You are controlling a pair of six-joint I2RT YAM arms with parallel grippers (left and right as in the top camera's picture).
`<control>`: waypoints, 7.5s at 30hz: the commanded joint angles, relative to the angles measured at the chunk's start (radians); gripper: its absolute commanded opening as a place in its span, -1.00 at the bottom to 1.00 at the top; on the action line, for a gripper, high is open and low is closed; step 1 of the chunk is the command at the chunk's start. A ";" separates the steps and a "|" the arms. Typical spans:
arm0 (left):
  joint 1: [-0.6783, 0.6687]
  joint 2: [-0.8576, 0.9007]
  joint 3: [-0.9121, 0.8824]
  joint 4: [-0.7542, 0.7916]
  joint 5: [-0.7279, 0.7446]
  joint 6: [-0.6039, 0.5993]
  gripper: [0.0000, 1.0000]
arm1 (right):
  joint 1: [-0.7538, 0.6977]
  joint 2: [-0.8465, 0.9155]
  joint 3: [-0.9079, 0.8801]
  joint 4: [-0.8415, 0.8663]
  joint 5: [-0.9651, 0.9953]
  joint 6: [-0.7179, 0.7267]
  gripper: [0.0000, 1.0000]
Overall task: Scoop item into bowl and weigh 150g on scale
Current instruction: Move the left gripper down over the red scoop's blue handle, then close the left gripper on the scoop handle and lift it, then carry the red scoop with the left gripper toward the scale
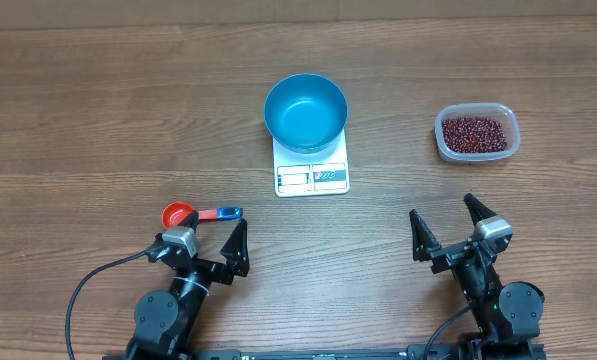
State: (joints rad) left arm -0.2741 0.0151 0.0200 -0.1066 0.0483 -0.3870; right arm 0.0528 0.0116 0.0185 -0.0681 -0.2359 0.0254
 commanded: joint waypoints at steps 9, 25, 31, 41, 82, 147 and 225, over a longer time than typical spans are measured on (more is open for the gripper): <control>0.006 0.236 0.410 -0.387 -0.133 -0.044 1.00 | -0.004 -0.009 -0.011 0.006 0.007 -0.004 1.00; 0.005 1.027 0.873 -0.522 0.061 -0.093 1.00 | -0.004 -0.009 -0.011 0.006 0.007 -0.004 1.00; 0.006 1.178 0.873 -0.441 0.137 -0.094 0.99 | -0.004 -0.009 -0.011 0.006 0.007 -0.004 1.00; 0.006 1.233 0.873 -0.575 -0.156 -0.599 1.00 | -0.004 -0.009 -0.011 0.006 0.007 -0.004 1.00; 0.091 1.681 1.031 -0.749 -0.200 -1.051 0.98 | -0.004 -0.009 -0.011 0.006 0.007 -0.004 1.00; 0.090 1.825 1.159 -0.719 -0.069 -0.881 -0.92 | -0.004 -0.009 -0.011 0.006 0.007 -0.004 1.00; -0.196 1.838 1.469 -0.557 0.163 -0.736 -0.92 | -0.003 -0.008 -0.010 0.014 -0.320 0.702 1.00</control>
State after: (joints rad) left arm -0.4778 1.8408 1.4670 -0.6590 0.1673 -1.1019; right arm 0.0528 0.0120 0.0185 -0.0612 -0.5430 0.7567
